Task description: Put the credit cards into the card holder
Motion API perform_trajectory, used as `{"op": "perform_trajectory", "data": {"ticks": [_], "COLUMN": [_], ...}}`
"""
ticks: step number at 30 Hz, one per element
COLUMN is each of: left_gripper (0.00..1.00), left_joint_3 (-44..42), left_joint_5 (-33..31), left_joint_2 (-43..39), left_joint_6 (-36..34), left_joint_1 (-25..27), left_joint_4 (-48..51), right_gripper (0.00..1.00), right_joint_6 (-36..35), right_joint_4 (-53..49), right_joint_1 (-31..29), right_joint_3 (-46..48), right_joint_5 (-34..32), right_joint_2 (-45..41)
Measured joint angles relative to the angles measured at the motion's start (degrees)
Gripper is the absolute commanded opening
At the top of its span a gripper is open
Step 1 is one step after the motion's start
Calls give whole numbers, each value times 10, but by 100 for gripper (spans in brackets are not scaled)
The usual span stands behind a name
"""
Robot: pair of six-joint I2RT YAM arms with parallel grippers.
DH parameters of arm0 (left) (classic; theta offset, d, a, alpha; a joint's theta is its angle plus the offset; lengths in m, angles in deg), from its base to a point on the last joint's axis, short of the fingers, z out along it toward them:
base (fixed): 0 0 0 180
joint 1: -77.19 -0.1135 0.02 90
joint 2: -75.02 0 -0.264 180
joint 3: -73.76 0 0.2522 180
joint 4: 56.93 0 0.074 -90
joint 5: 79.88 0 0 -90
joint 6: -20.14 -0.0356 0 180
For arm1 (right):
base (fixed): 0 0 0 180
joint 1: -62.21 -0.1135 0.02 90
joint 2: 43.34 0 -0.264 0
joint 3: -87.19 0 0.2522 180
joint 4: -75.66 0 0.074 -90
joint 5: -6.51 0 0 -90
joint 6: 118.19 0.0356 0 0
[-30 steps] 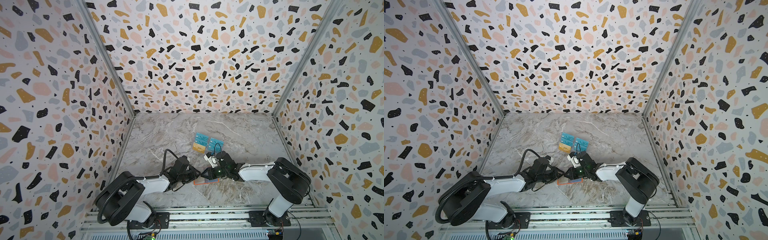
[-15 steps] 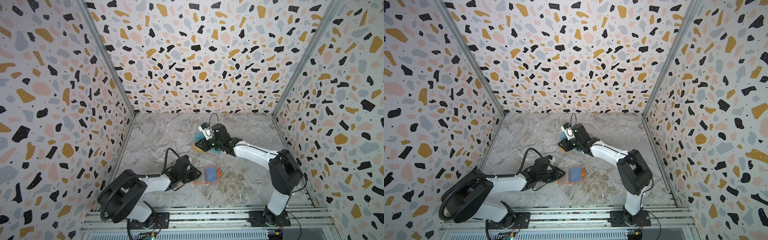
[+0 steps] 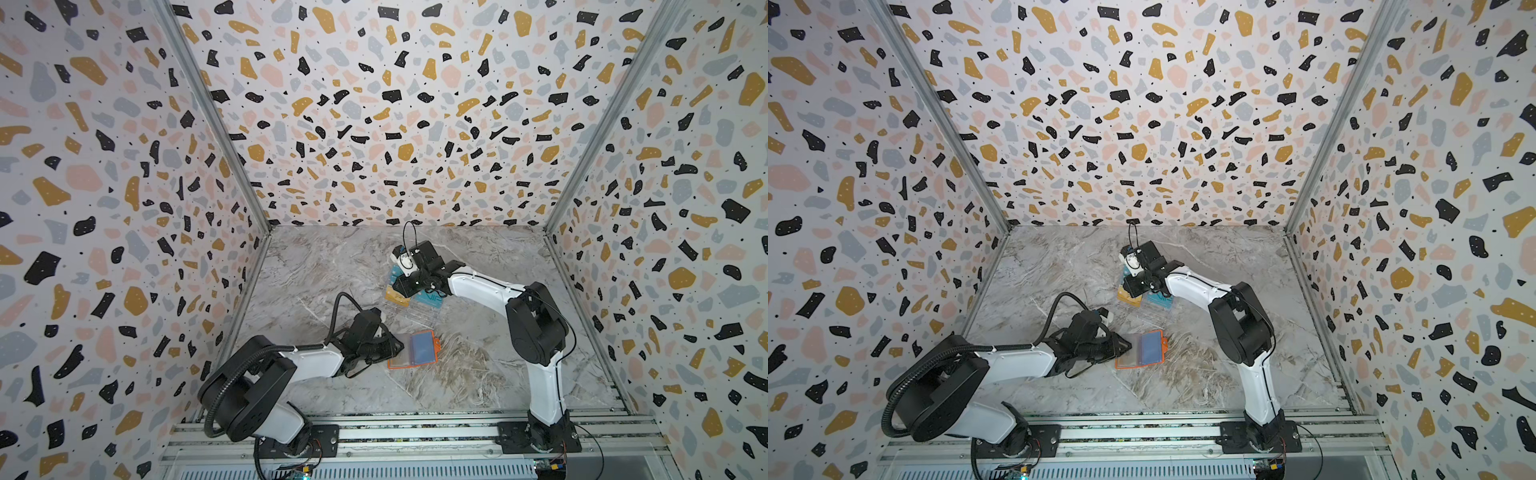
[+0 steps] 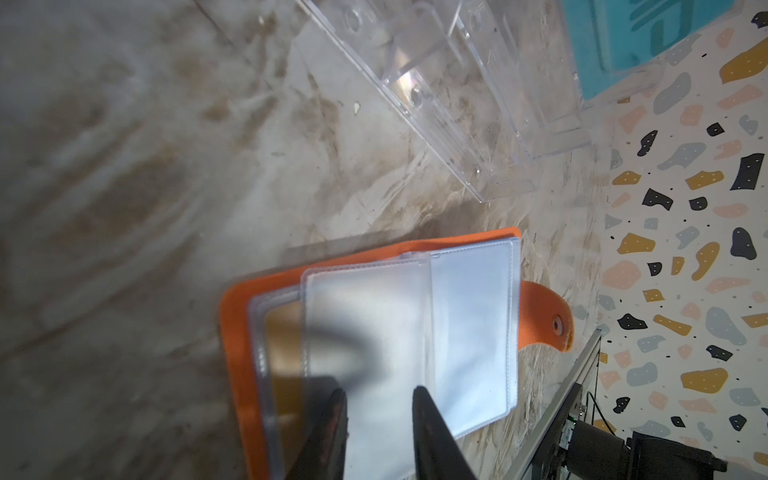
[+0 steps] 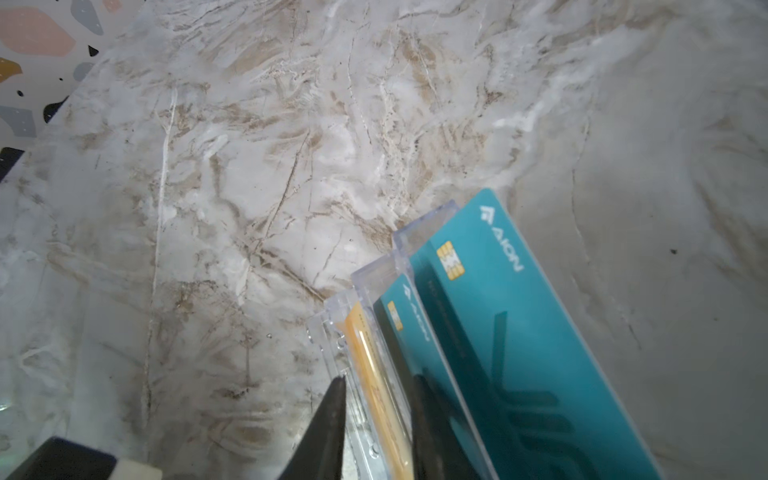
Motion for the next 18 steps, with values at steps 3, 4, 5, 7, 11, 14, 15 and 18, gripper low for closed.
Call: {"op": "perform_trajectory", "data": {"ticks": [3,4,5,7,11,14,15,18], "left_gripper": [30,30,30,31,31,31,31,31], "left_joint_3": [0,0,0,0,0,0,0,0], "left_joint_5": [1,2,2,2,2,2,2,2], "left_joint_2": [-2,-2,-2,-2,-5,-7,-7,-8], "left_joint_6": [-2,-2,-3,-3,-3,-3,-3,-3], "left_joint_1": [0,0,0,0,0,0,0,0], "left_joint_4": [3,3,3,4,8,12,14,16], "right_gripper": [38,38,37,37,36,36,36,33], "right_joint_6": [-9,-12,-15,-21,-29,-32,-34,-40], "right_joint_4": [-7,-9,-10,-15,-21,-23,-25,-33], "right_joint_1": [0,0,0,-1,-1,-2,-2,-2], "right_joint_3": [-2,-4,-4,-7,-14,-15,-15,-23], "right_joint_5": [-5,-7,-10,-12,-8,-3,-2,5], "right_joint_2": [0,0,0,1,8,13,16,26]}}
